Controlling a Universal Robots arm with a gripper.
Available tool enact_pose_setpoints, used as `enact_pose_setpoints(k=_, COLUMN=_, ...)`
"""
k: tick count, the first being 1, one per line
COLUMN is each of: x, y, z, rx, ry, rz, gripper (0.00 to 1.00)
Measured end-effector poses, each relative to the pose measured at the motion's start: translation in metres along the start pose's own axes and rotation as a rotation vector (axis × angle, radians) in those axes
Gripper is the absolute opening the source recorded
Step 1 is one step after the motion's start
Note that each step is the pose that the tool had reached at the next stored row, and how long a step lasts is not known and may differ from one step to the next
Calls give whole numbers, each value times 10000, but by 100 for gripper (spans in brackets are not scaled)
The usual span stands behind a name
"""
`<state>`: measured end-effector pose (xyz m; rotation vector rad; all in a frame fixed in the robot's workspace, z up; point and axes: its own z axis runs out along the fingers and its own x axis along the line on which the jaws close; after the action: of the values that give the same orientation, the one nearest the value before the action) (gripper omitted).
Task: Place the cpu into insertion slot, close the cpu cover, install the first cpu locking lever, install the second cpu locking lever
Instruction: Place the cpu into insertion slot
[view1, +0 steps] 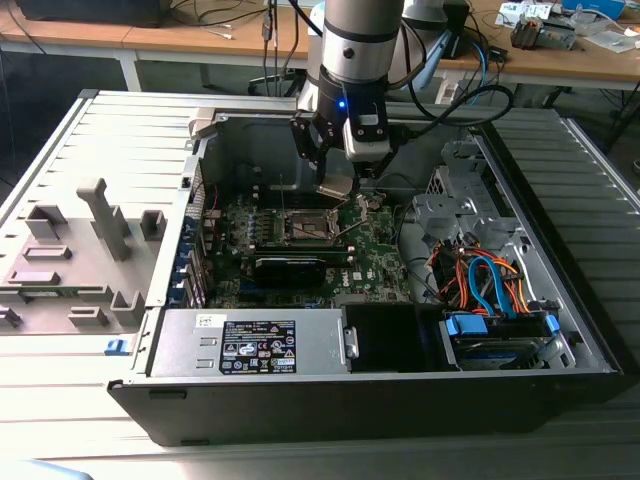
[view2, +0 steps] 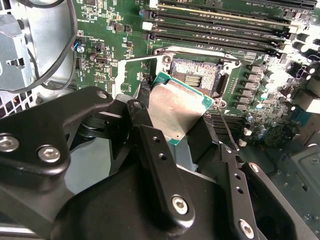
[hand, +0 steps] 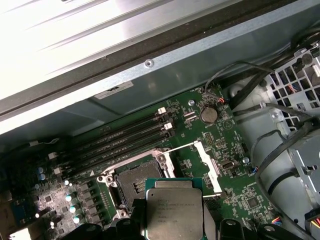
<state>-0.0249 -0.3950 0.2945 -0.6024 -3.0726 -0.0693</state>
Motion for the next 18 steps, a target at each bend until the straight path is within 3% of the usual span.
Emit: enact_pose_setpoints(k=18, x=0, y=0, z=3, rx=-4, ry=-7, rz=173, gripper=55)
